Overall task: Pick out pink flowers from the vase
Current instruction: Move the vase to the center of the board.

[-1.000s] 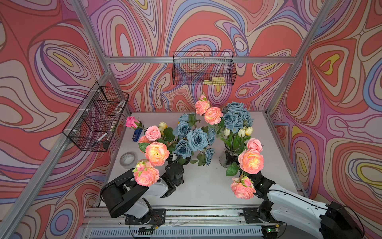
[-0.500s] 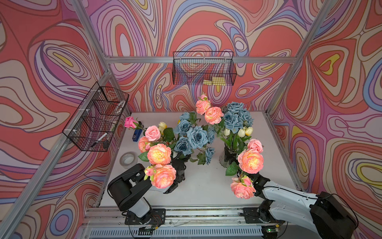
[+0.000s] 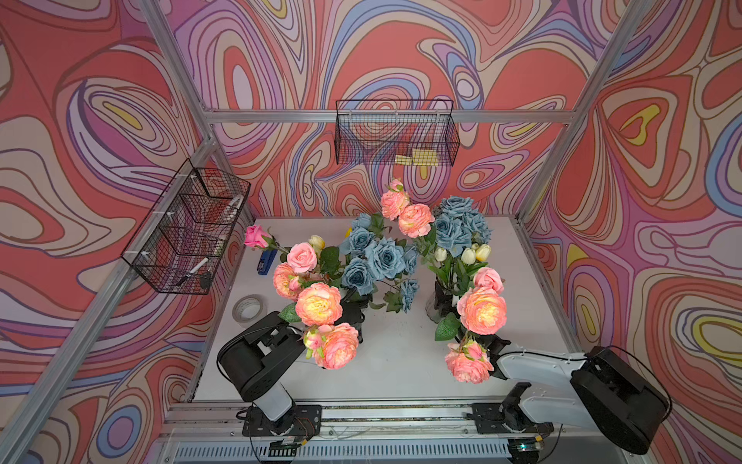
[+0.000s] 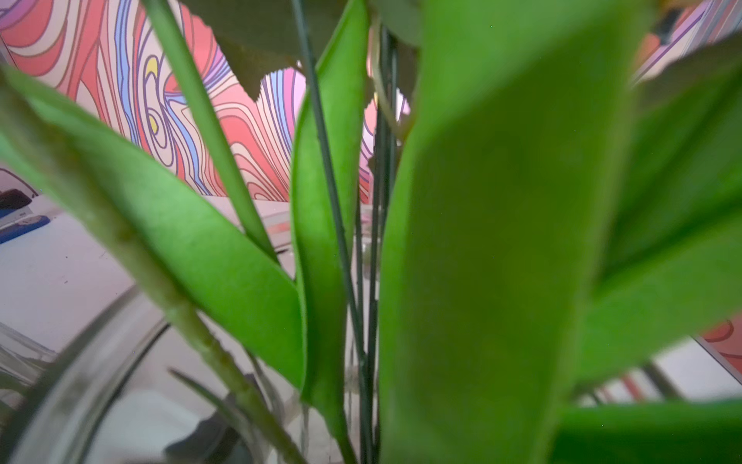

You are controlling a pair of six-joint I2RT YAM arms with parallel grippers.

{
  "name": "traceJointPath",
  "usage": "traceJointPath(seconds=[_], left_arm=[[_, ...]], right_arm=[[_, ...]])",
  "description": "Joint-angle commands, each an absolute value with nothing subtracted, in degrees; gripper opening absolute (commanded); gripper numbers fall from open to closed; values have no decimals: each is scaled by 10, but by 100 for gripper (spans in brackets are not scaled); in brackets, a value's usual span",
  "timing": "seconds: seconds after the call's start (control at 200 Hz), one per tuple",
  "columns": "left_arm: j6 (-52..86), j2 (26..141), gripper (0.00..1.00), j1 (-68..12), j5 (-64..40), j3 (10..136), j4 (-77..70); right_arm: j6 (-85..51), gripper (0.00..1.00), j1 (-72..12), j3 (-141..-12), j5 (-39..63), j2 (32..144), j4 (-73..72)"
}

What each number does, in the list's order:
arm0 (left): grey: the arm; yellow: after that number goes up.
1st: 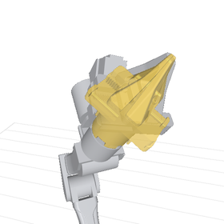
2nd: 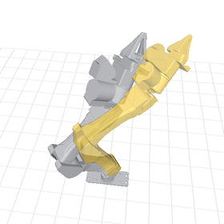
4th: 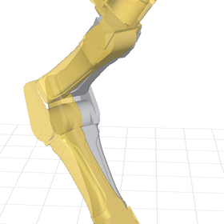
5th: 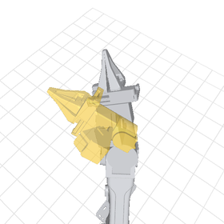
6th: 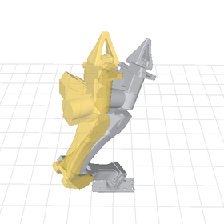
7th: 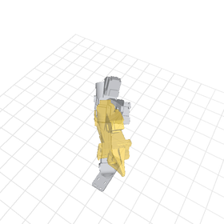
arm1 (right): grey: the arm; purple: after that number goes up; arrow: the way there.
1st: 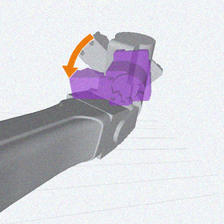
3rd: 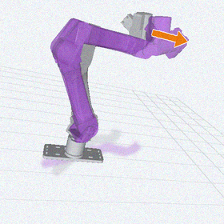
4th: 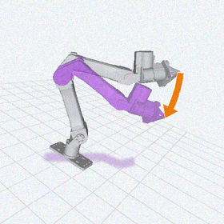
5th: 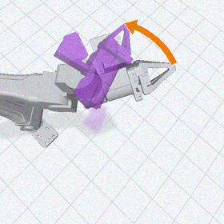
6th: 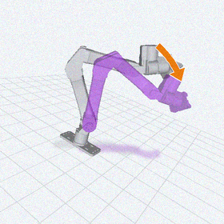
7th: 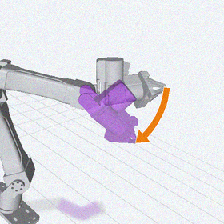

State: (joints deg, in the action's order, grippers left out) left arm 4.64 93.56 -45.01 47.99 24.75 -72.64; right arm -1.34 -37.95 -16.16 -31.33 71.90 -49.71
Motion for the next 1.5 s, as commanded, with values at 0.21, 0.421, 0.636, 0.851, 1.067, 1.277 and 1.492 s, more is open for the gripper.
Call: traceJointPath(seconds=[0.21,0.421,0.636,0.851,1.067,1.277,1.492], left_arm=[[58,949,77,-444,449,267,-762],[44,962,73,-443,440,288,-762],[38,984,73,-435,434,324,-762],[50,1010,72,-408,412,350,-762],[34,1045,72,-392,385,397,-762],[39,1076,73,-372,364,427,-761],[50,1112,73,-349,342,462,-760]], right_arm=[[10,64,-381,-184,-323,770,-592],[30,62,-381,-190,-330,811,-655],[57,58,-381,-201,-348,878,-743],[79,56,-375,-229,-362,940,-804],[40,53,-344,-261,-342,953,-760],[9,51,-294,-282,-327,925,-675],[-11,50,-241,-308,-303,909,-599]])
